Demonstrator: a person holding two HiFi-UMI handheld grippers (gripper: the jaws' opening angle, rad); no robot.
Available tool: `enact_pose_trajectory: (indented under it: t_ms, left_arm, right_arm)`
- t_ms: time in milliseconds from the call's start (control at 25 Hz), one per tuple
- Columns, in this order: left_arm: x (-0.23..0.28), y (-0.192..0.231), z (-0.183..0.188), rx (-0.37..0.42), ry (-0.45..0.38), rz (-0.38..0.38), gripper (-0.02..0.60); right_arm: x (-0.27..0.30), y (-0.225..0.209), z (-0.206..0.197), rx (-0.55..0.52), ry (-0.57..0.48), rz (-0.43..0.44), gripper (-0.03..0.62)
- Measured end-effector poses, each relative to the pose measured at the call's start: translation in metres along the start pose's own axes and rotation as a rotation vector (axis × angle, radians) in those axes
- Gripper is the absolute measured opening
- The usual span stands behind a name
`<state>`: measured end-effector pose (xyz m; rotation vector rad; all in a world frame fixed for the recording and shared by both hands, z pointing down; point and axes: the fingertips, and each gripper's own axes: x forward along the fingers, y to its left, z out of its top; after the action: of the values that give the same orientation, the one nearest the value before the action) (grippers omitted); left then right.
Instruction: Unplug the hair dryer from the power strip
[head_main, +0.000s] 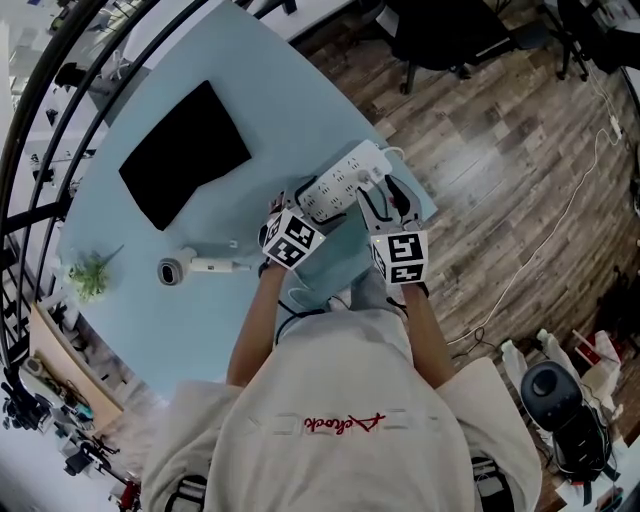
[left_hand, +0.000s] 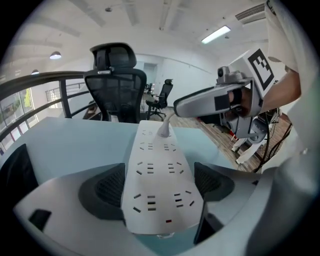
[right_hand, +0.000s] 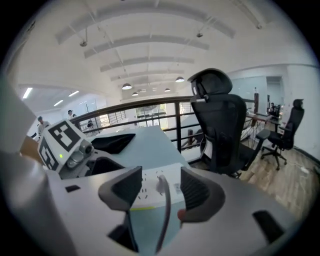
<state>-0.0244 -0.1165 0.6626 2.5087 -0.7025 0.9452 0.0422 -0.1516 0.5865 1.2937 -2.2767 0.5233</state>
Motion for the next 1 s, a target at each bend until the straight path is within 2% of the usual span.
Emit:
enact_pose_trajectory:
  t_ms: [120,360,560,680,760,1000]
  left_arm:
    - [-0.002,0.0,0.0,-0.001,-0.001,0.0,0.413]
    - [-0.003,-0.003,0.001,0.001,-0.004,0.001,0.413]
    - [0.001,-0.003,0.003,-0.004,0.001,-0.001,0.413]
    - [-0.004,-0.002,-0.001,-0.002,-0.003,0.0,0.413]
    - [-0.005,-0.005,-0.002,-0.002,-0.007,0.0,0.413]
    - [-0.002,-0.005,-0.003,-0.017,0.013,0.002,0.413]
  right_arm:
    - [0.012,0.002,-0.015,-0.036,0.055,0.031,0.235]
    - [0.027,0.004,-0.026,-0.049,0.098,0.076,0.233]
    - [0.039,-0.002,-0.033,-0.053,0.123,0.081,0.189]
    - [0.041,0.003,-0.037,-0.05,0.131,0.064,0.178]
    - [0.039,0.002,-0.037,-0.053,0.121,0.039,0.142]
    - [0.041,0.001,-0.038,-0.095,0.115,0.004,0.129]
